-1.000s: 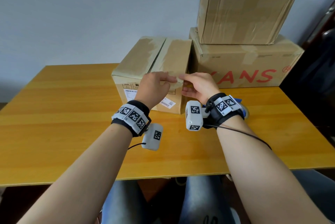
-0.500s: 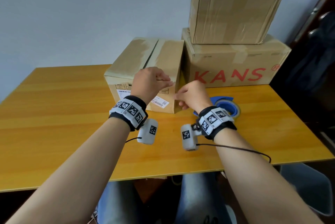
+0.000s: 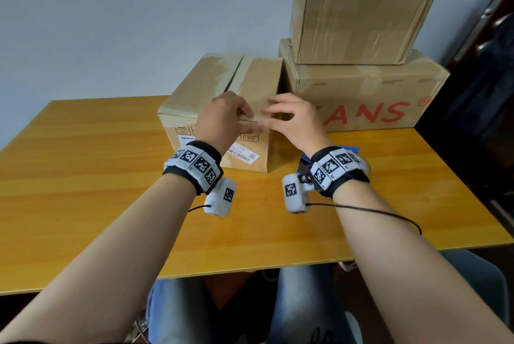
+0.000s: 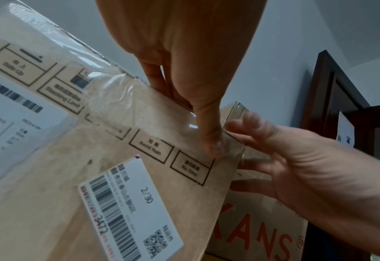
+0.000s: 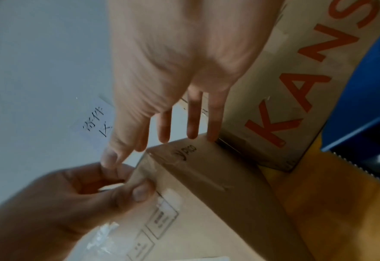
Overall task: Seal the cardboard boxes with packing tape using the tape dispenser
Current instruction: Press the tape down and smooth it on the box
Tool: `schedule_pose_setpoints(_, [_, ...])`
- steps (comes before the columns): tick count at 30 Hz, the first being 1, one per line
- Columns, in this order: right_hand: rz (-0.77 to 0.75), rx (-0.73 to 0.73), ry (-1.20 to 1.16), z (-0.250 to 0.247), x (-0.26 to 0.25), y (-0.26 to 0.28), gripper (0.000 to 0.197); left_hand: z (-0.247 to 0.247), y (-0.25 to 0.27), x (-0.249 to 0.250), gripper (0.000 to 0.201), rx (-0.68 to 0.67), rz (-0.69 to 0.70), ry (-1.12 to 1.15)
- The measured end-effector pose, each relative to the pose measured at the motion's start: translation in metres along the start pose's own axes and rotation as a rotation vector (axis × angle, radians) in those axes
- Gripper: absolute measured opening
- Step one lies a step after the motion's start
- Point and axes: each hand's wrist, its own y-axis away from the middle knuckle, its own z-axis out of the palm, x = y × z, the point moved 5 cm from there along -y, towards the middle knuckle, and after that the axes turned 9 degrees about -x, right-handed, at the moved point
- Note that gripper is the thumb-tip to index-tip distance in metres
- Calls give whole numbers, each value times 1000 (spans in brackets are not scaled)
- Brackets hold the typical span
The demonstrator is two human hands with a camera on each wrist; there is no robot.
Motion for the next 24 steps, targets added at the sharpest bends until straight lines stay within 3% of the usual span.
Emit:
schedule_pose_setpoints(3, [44, -90, -57, 6, 10, -3, 24, 1, 2, -1, 36, -33, 7, -26])
schedule_pose_setpoints(11, [45, -162, -105, 2, 9, -6, 24, -22, -1, -7, 28, -212, -6, 141])
schedule_pose_setpoints(17, [75, -150, -146, -6, 18, 1, 6, -14, 0, -10, 39, -82, -68, -35])
schedule_pose_setpoints(21, [39, -34, -139, 2, 15, -5, 37, -10, 4, -6, 39, 0, -63, -170])
schedule_pose_setpoints(24, [-1, -24, -165, 6, 17, -6, 33, -10, 7, -9, 37, 12, -51, -140])
